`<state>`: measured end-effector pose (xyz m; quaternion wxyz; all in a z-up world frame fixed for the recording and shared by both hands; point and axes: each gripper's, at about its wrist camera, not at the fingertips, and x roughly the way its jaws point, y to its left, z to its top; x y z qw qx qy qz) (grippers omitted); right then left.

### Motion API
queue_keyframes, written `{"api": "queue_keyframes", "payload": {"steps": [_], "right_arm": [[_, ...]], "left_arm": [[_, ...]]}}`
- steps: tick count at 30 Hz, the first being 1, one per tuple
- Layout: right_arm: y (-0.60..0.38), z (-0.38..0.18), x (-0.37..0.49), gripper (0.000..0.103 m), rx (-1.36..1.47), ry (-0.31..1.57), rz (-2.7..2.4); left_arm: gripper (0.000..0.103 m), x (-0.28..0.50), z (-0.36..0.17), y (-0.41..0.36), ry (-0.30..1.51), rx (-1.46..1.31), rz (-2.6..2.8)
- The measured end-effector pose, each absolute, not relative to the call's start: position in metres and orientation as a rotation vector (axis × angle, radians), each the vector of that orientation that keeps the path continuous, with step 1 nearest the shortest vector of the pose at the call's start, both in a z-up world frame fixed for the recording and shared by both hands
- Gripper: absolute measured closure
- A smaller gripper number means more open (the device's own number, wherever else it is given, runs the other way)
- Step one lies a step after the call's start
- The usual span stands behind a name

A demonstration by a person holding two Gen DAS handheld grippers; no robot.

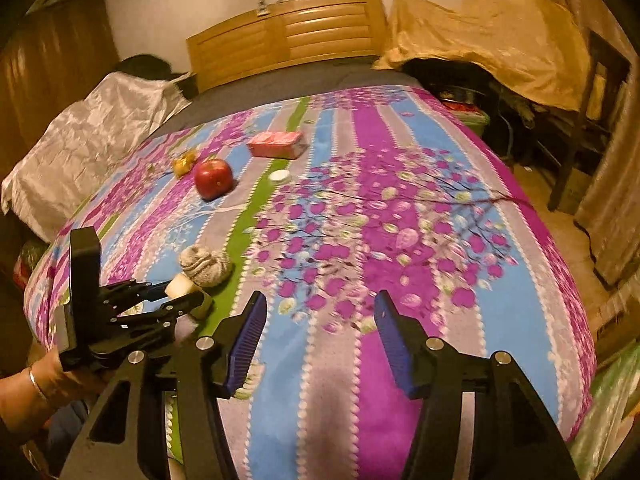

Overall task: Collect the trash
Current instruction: 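Grasp the cream sponge block with the left tool while the right tool grasps the beige cloth ball, then carry the sponge block and cloth ball over the green bin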

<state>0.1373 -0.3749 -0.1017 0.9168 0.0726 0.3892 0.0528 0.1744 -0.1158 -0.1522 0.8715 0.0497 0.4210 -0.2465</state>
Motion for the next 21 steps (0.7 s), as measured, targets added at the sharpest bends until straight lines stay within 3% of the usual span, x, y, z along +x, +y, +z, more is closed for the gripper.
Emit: {"api": "queue_keyframes", "payload": {"steps": [13,15,17,18,21], "right_arm": [[-0.243,-0.174,0.234,0.045,0.115,0.979,0.39],[-0.24,-0.185,0.243,0.065,0.152,1.011,0.372],[-0.241,-0.184,0.244,0.074,0.171,0.986,0.366],[-0.243,-0.179,0.242,0.087,0.181,0.975,0.369],[-0.247,-0.16,0.229,0.095,0.142,0.934,0.359]], "left_arm": [[0.067,0.125,-0.092,-0.032,0.808,0.089,-0.258],[0.067,0.129,-0.085,-0.029,0.8,0.108,-0.217],[0.067,0.133,-0.079,-0.027,0.788,0.134,-0.172],[0.067,0.134,-0.075,-0.026,0.782,0.143,-0.154],[0.067,0.141,-0.065,-0.027,0.783,0.137,-0.123]]}}
